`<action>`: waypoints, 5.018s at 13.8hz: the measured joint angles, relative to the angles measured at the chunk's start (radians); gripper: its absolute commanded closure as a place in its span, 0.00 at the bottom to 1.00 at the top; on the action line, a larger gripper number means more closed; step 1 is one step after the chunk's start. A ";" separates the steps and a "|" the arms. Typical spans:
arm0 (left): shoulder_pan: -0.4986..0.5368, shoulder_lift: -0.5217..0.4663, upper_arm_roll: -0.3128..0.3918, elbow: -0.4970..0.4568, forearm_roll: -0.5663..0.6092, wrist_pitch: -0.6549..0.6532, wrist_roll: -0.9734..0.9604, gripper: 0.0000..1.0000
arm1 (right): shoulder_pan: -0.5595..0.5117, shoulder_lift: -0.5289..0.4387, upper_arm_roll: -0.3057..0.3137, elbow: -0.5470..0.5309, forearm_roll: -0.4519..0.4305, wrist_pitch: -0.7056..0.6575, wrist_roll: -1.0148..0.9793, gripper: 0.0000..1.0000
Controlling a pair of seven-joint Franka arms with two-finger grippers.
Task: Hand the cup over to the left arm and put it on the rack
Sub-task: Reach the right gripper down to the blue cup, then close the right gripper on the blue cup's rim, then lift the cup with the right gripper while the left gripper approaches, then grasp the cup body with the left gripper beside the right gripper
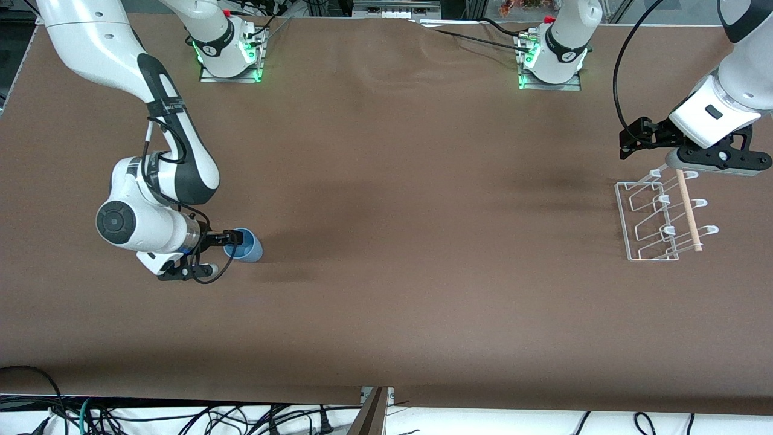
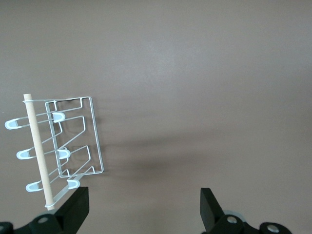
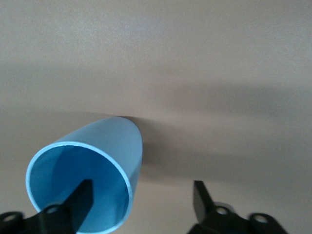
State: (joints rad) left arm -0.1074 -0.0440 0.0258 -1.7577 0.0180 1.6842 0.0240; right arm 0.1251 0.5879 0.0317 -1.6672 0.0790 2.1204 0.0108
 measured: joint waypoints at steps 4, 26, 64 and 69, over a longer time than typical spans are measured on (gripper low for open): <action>0.000 0.000 0.000 0.000 0.000 0.000 0.000 0.00 | 0.001 0.000 0.000 0.004 0.000 0.001 0.014 1.00; -0.021 0.065 -0.054 -0.002 -0.190 -0.079 0.174 0.00 | 0.240 -0.028 0.273 0.200 0.430 -0.136 0.719 1.00; -0.024 0.231 -0.234 -0.170 -0.946 0.325 1.642 0.92 | 0.361 -0.022 0.302 0.324 0.599 0.098 1.012 0.10; -0.022 0.231 -0.233 -0.162 -0.946 0.327 1.650 0.93 | 0.290 -0.027 0.297 0.342 0.599 0.027 1.012 0.02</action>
State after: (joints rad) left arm -0.1290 0.1867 -0.2074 -1.9201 -0.9281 2.0114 1.6739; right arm 0.4153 0.5613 0.3289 -1.3256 0.6779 2.1476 1.0229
